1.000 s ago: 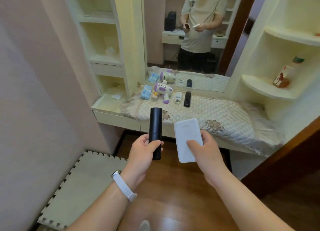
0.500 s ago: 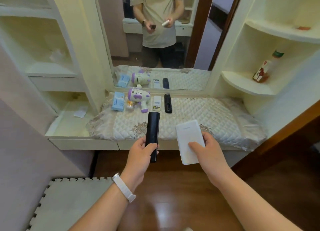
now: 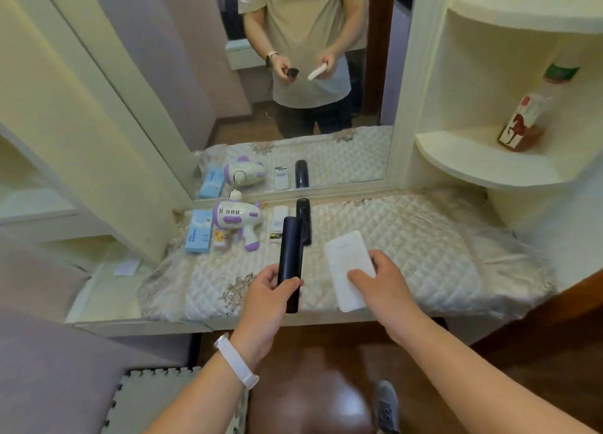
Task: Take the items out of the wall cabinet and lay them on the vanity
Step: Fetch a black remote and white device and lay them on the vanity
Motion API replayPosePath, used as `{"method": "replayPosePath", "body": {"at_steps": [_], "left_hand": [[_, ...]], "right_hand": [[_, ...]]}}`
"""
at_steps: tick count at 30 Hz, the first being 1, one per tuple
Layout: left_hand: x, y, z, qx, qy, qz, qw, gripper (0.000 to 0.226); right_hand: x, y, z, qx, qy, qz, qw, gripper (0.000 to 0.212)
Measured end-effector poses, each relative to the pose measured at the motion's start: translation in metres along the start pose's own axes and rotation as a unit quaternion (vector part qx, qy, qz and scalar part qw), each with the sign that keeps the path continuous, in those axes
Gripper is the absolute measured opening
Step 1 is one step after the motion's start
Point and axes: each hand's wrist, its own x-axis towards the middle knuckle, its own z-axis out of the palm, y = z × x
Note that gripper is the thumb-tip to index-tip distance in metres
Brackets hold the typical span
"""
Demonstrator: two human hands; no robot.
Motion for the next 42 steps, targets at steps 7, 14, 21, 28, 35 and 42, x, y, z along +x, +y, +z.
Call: {"method": "replayPosePath", "body": {"at_steps": [7,14,21,28,35,42], "left_hand": [[0.058,0.021,0.065,0.018,0.025,-0.01,0.999,0.016],[0.106,0.016,0.082,0.016,0.056,-0.052,0.997,0.013],[0.168,-0.002,0.087,0.014,0.037,-0.096,0.995,0.016],[0.242,-0.018,0.097,0.025,-0.014,-0.147,0.989,0.018],[0.295,-0.038,0.112,0.035,-0.064,-0.202,0.977,0.024],[0.316,-0.053,0.11,0.093,-0.076,-0.215,0.969,0.024]], "right_hand": [[0.083,0.002,-0.048,0.008,-0.027,0.021,0.999,0.014],[0.135,0.014,-0.052,-0.002,-0.027,0.069,0.997,0.014],[0.188,0.021,-0.035,-0.031,-0.028,0.095,0.995,0.019],[0.239,0.03,-0.017,-0.069,-0.028,0.147,0.986,0.02],[0.289,0.044,0.008,-0.088,0.008,0.199,0.976,0.021],[0.327,0.056,0.026,-0.103,0.024,0.214,0.971,0.019]]}}
